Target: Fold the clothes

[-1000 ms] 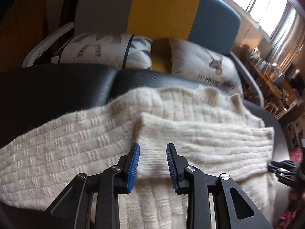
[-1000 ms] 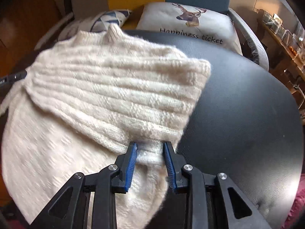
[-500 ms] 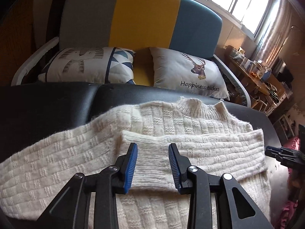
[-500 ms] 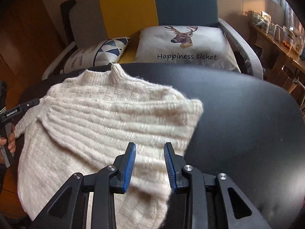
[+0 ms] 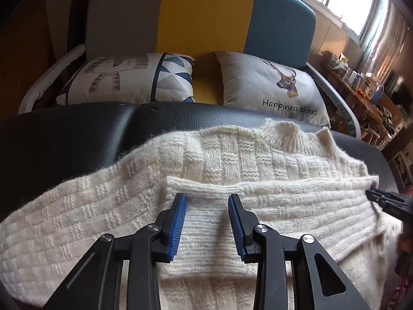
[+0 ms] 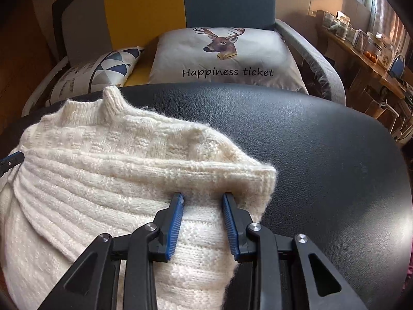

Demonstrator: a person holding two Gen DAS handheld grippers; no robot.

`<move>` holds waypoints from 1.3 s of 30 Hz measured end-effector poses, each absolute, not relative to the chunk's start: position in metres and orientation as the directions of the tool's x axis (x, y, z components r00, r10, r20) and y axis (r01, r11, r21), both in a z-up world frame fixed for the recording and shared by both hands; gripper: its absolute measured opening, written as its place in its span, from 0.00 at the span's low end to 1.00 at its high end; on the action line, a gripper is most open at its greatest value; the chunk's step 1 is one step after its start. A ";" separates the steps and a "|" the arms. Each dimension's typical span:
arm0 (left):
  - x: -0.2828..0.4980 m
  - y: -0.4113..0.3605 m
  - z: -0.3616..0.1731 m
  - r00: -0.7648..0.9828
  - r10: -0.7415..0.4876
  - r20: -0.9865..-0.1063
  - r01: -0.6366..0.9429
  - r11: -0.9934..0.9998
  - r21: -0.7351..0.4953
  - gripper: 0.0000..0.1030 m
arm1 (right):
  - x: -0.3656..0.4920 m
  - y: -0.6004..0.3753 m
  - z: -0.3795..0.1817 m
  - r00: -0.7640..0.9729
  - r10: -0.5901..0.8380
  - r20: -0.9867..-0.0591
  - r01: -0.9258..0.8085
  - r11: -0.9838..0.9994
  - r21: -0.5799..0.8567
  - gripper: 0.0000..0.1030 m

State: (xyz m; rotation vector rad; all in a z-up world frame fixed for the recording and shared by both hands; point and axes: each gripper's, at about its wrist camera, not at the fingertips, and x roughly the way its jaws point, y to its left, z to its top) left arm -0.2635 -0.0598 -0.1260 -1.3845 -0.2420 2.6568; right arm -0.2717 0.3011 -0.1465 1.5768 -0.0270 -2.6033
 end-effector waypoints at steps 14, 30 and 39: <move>-0.111 -0.020 -0.118 -0.445 0.476 -0.759 -0.204 -0.879 -0.432 0.43 | -0.067 0.366 -0.140 -0.379 -0.471 -0.796 -0.061 -0.846 0.530 0.31; -0.045 0.236 -0.093 0.018 0.460 -0.888 -0.683 -0.643 -0.347 0.49 | 0.068 0.294 -0.145 -0.409 -0.639 -0.652 0.147 -0.751 0.644 0.38; -0.050 0.295 -0.142 0.152 0.116 -0.981 -0.755 -0.627 -0.191 0.53 | 0.073 0.271 -0.121 -0.494 -0.607 -0.622 0.239 -0.783 0.575 0.42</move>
